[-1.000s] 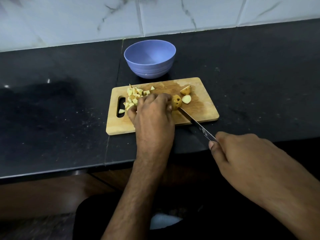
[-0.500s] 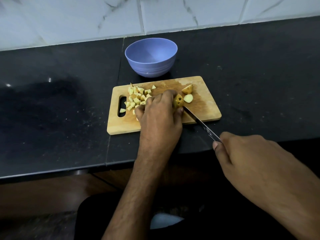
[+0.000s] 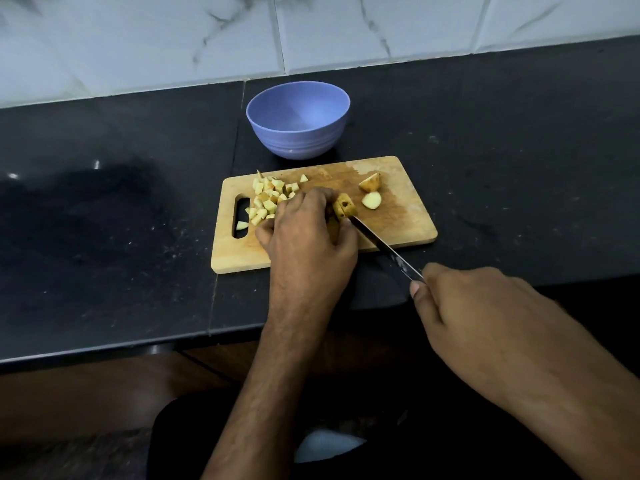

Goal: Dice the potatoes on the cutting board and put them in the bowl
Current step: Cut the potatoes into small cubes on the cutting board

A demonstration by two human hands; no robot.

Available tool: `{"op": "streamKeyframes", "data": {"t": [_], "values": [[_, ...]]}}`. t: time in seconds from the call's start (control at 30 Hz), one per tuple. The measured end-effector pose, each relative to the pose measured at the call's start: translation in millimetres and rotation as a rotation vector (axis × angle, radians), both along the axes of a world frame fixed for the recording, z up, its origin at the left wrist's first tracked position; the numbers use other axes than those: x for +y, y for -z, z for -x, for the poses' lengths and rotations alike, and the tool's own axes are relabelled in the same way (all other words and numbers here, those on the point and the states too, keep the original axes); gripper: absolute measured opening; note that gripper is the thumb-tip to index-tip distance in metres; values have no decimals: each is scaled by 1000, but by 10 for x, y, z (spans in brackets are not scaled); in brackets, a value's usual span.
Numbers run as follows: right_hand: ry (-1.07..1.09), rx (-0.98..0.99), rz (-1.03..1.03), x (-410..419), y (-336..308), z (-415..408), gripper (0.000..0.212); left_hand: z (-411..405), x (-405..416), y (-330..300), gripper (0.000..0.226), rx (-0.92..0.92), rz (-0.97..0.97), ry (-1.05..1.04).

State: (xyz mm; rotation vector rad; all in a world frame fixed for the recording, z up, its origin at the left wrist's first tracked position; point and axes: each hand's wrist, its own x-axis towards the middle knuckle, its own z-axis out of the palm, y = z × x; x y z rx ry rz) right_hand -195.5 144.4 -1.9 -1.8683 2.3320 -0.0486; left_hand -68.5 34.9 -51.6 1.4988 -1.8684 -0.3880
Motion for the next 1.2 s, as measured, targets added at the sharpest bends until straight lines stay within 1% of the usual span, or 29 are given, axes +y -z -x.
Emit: {"op": "streamKeyframes", "data": {"t": [0.13,0.23,0.5,0.7,0.93,1.0,1.1,1.2], "values": [[14,2,17,-45,6,69,29,-2,10,-6,27,15,0,-14],[36,24,32,-77,6,120,34,-13,20,-6,27,5,11,7],[-6,-47,57,-15,-16,8,36,-16,41,-49,31,38,-18,-8],[-11,-42,54,-62,22,-7,36,-26,71,-59,34,49,-25,-29],[16,-22,45,-27,-39,-13,37,-44,117,-4,17,219,87,-86],[10,-8,42,-57,-8,-12,37,-47,128,8,15,204,93,-79],[-1,0,52,-126,36,-7,32,-39,116,15,18,122,80,-62],[-11,-1,58,-227,64,25,27,-43,96,32,16,119,64,-68]]}}
